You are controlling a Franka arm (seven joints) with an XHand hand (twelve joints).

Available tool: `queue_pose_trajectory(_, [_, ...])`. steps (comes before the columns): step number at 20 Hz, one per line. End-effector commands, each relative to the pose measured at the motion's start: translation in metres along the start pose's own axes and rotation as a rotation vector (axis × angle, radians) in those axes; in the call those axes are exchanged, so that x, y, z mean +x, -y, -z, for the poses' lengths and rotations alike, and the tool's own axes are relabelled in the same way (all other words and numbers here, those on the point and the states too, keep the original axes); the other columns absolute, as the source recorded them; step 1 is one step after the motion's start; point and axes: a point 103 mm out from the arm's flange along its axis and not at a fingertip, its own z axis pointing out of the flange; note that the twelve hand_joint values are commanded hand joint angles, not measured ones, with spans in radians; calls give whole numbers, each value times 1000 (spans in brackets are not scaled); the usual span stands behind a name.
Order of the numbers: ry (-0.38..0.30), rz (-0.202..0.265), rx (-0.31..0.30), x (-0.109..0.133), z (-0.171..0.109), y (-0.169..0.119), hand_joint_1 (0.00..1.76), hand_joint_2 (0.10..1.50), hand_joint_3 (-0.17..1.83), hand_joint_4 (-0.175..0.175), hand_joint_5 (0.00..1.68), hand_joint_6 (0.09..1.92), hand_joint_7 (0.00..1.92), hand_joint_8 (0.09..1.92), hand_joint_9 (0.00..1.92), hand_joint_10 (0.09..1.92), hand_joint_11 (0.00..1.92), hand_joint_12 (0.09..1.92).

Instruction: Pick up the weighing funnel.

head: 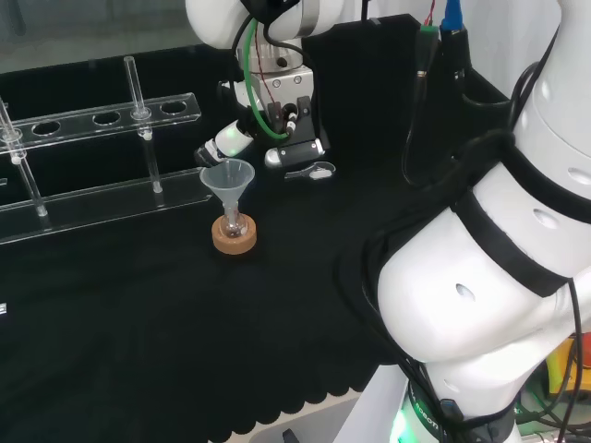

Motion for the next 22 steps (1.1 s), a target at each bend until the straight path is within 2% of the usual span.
queue_pose_trajectory(1, [-6, -6, 5, 2, -2, 3, 413, 624, 73, 17, 0, 87, 82, 87, 0, 374, 0, 87])
queue_pose_trajectory(5, [0, 0, 3, -1, 0, 5, 412, 627, 73, 16, 0, 87, 83, 87, 0, 376, 0, 87])
queue_pose_trajectory(12, [48, 5, -22, -28, 18, 10, 411, 630, 72, 14, 0, 87, 88, 87, 0, 377, 0, 87])
queue_pose_trajectory(22, [88, -47, 19, -79, 13, 14, 416, 639, 63, 18, 0, 87, 111, 87, 0, 423, 0, 87])
